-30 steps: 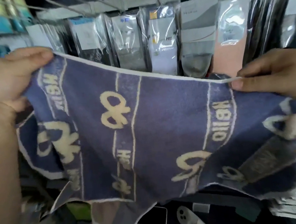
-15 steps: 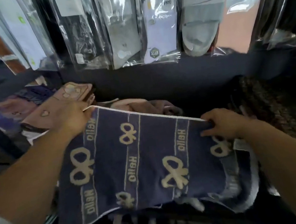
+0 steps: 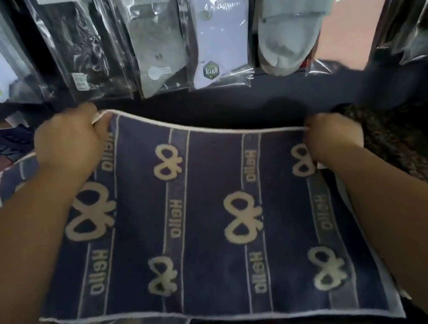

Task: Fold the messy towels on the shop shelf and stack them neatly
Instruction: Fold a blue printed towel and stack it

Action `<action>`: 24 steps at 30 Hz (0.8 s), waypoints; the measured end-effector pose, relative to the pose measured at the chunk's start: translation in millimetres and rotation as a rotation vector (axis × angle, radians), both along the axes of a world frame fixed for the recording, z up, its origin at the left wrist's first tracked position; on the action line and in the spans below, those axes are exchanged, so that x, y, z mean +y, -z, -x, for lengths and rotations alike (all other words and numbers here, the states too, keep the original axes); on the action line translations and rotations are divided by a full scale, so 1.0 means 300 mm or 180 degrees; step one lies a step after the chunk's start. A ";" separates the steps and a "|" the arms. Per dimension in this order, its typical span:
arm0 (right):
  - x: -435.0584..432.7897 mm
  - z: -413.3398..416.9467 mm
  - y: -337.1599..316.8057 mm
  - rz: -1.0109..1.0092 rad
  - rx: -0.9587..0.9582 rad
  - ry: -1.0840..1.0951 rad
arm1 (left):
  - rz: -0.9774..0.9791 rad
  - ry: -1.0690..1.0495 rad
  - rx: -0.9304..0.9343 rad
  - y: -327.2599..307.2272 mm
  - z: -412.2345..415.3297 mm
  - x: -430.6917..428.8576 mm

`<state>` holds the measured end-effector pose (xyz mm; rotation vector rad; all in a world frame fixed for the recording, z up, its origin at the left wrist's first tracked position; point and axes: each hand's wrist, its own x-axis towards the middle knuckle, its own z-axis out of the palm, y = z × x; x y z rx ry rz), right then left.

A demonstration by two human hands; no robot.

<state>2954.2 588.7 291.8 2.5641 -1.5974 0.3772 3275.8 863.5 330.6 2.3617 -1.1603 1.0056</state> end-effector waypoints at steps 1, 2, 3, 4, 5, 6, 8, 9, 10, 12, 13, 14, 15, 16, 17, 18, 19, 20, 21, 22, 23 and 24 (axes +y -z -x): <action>-0.012 -0.011 -0.021 0.0125 -0.0093 0.0152 | 0.0011 0.0013 -0.0006 -0.013 -0.012 -0.022; -0.023 -0.021 -0.036 0.0178 -0.0125 0.0272 | -0.0047 0.0030 0.0004 -0.014 -0.026 -0.045; -0.031 -0.029 -0.042 0.0178 -0.0098 0.0359 | -0.0173 0.0050 0.0012 -0.009 -0.038 -0.069; -0.035 -0.035 -0.038 0.0135 -0.0038 0.0394 | -0.0367 0.0059 0.0051 0.004 -0.048 -0.093; -0.031 -0.039 -0.028 0.0089 0.0036 0.0383 | -0.0592 0.0071 0.0073 0.028 -0.056 -0.115; -0.021 -0.043 -0.009 0.0039 0.0106 0.0349 | -0.0808 0.0063 0.0087 0.053 -0.059 -0.134; 0.002 -0.053 0.040 -0.0024 0.0255 0.0218 | -0.1155 0.0037 0.0142 0.115 -0.065 -0.155; 0.021 -0.064 0.066 -0.0021 0.0274 0.0115 | -0.1230 0.0060 0.0184 0.144 -0.065 -0.155; 0.047 -0.080 0.091 0.0013 0.0187 -0.0045 | -0.1241 0.0116 0.0201 0.172 -0.064 -0.150; 0.144 -0.126 0.133 0.0032 -0.0259 -0.0678 | -0.1269 0.0202 0.0205 0.213 -0.062 -0.130; 0.216 -0.153 0.146 0.0016 -0.0447 -0.1101 | -0.1353 0.0185 0.0212 0.226 -0.061 -0.116; 0.289 -0.184 0.158 -0.0006 -0.0502 -0.1506 | -0.1419 0.0161 0.0191 0.238 -0.062 -0.101; 0.364 -0.214 0.168 -0.0095 -0.0395 -0.1832 | -0.1468 0.0125 0.0163 0.245 -0.059 -0.082; 0.426 -0.240 0.184 -0.0255 -0.0171 -0.2066 | -0.1429 0.0124 0.0132 0.248 -0.053 -0.058; 0.471 -0.261 0.203 -0.0419 0.0090 -0.2201 | -0.1289 0.0175 0.0083 0.247 -0.041 -0.030; 0.494 -0.274 0.228 -0.0586 0.0296 -0.2241 | -0.1113 0.0240 0.0049 0.245 -0.025 0.004; 0.500 -0.282 0.260 -0.0698 0.0430 -0.2213 | -0.0938 0.0267 0.0057 0.243 -0.006 0.043; 0.499 -0.285 0.289 -0.0751 0.0511 -0.2167 | -0.0764 0.0241 0.0100 0.246 0.012 0.087; 0.493 -0.286 0.315 -0.0780 0.0560 -0.2123 | -0.0578 0.0161 0.0140 0.253 0.028 0.138; 0.489 -0.287 0.336 -0.0792 0.0575 -0.2090 | -0.0364 0.0056 0.0166 0.267 0.040 0.193; 0.486 -0.288 0.351 -0.0781 0.0568 -0.2067 | -0.0115 -0.0056 0.0177 0.287 0.054 0.253; 0.485 -0.289 0.359 -0.0762 0.0550 -0.2058 | 0.0152 -0.0166 0.0181 0.312 0.067 0.315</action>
